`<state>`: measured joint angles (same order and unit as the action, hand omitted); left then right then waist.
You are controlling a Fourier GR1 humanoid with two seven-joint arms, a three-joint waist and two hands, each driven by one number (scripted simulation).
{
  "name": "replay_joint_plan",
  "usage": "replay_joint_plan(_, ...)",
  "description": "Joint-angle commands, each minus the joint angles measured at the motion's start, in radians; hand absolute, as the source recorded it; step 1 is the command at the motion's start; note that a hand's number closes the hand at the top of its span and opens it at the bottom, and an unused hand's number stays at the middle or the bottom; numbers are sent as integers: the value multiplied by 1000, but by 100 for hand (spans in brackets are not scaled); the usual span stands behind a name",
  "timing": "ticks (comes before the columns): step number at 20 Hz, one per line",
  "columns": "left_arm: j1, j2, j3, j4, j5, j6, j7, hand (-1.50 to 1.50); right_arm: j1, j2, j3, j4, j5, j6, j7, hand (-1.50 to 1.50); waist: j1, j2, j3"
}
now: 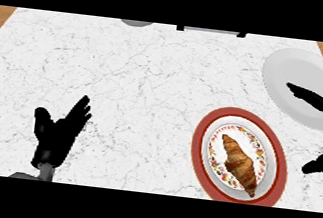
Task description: Pick the croissant from the plate and place it in the plate
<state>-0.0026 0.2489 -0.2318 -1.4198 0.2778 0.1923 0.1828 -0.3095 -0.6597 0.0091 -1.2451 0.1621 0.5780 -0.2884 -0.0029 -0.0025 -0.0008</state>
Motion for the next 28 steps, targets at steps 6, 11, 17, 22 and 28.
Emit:
replay_joint_plan(6,70,-41,-2,-44,-50,-16,-28,0,122,100,49,-261,109,-38,215,-150,3,1,1)
replay_joint_plan(11,61,-63,7,-71,-68,-7,33,0,201,139,48,-395,77,48,324,-150,1,0,1)
replay_joint_plan(17,53,-76,50,22,-88,-74,-26,0,241,249,105,-404,188,7,312,-150,2,2,1)
replay_joint_plan(22,-19,-72,109,32,-100,-93,25,0,231,230,70,-375,278,20,269,-150,2,2,1)
replay_joint_plan(28,-56,-72,157,71,-89,-120,16,0,268,273,125,-335,412,-73,240,-150,0,3,1)
